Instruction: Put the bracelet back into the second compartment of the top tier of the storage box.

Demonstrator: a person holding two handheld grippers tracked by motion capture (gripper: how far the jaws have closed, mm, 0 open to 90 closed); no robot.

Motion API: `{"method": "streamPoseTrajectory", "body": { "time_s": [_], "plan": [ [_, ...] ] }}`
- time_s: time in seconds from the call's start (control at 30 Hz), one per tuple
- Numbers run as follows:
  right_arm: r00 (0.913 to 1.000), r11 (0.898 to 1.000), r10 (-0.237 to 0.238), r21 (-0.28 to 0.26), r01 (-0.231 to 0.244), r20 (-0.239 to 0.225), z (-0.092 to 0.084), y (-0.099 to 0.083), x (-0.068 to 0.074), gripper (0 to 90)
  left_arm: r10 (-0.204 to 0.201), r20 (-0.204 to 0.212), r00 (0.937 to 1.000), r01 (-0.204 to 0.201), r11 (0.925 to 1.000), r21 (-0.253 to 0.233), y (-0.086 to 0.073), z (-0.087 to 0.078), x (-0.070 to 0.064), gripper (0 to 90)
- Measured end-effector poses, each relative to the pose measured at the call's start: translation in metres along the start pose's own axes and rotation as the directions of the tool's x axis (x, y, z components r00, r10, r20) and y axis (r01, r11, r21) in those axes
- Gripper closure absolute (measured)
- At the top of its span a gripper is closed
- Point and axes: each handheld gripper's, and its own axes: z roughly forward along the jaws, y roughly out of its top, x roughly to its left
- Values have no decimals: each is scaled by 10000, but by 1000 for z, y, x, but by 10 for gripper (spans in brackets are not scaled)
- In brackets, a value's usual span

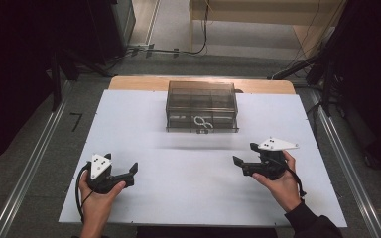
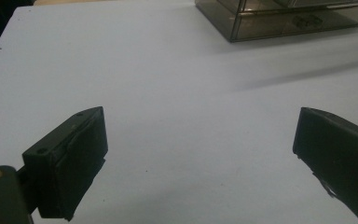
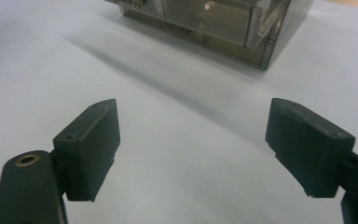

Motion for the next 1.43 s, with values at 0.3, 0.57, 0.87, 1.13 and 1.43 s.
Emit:
{"method": "streamPoseTrajectory", "body": {
  "time_s": [0.3, 0.57, 0.87, 1.13, 1.43],
  "plan": [
    [9990, 9996, 202, 165, -209, 411, -14, -15, -12, 163, 2, -16, 10000, -2, 10000, -5, 0, 0, 0, 33],
    [9965, 9986, 429, 274, -450, 719, -29, -27, -22, 163, 5, -20, 10000, -5, 10000, 17, 0, 0, 0, 33],
    [9884, 9945, 888, 436, -948, 1230, -51, -47, -39, 163, 41, -13, 10000, -41, 10000, 69, 0, 0, -1, 33],
    [9777, 9888, 1312, 485, -1409, 1638, -72, -65, -52, 163, 103, 7, 9999, -103, 9999, 106, 0, 1, -3, 39],
    [9636, 9812, 1767, 409, -1885, 2004, -91, -81, -61, 163, 180, 209, 9996, -181, 9998, 58, 2, 1, -6, 67]
  ]
}}
